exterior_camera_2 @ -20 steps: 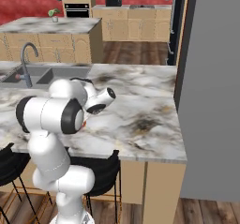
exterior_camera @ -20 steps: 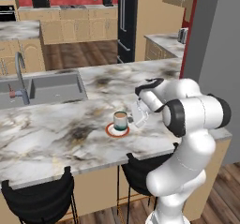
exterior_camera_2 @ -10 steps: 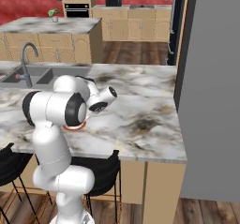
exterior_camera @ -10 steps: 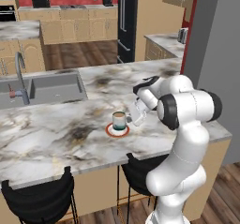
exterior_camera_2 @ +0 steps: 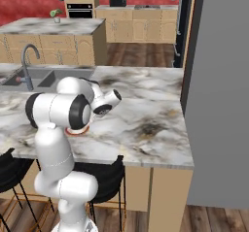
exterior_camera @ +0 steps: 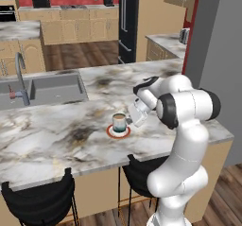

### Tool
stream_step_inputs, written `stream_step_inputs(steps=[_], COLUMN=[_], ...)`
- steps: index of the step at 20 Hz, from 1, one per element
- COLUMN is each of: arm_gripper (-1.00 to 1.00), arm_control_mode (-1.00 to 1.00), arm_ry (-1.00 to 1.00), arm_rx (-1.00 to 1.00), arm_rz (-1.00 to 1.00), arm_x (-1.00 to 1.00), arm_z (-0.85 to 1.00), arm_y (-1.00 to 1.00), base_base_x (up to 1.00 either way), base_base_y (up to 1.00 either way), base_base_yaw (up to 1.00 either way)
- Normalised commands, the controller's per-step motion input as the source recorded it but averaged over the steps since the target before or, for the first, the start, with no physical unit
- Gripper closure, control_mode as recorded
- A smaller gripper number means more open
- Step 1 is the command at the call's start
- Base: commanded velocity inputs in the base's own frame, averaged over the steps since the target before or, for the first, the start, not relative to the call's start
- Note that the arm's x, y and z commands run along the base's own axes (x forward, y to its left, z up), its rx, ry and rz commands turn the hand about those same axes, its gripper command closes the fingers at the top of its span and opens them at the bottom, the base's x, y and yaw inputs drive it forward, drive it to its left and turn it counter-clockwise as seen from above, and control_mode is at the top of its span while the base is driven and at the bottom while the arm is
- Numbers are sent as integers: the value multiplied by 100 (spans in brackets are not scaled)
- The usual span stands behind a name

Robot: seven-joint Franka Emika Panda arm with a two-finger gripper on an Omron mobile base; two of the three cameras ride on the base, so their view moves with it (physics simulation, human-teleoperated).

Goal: Pick the cup of tea, navigate to the dining table, and place it on the saucer.

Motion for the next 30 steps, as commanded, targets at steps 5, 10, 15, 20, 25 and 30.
stream_step_inputs(steps=[5,10,15,20,25,30], arm_gripper=[100,100,100,100,-100,-100], arm_control_mode=[-100,-100,-100,-100,-100,-100], arm_ry=[0,0,0,0,0,0], arm_rx=[0,0,0,0,1,0], arm_rz=[2,2,1,0,0,0], arm_x=[0,0,0,0,0,0], arm_z=[-27,-28,-7,0,0,0], arm_y=[0,0,0,0,0,0], base_base_x=[0,0,0,0,0,0], base_base_y=[0,0,0,0,0,0], base_base_yaw=[0,0,0,0,0,0])
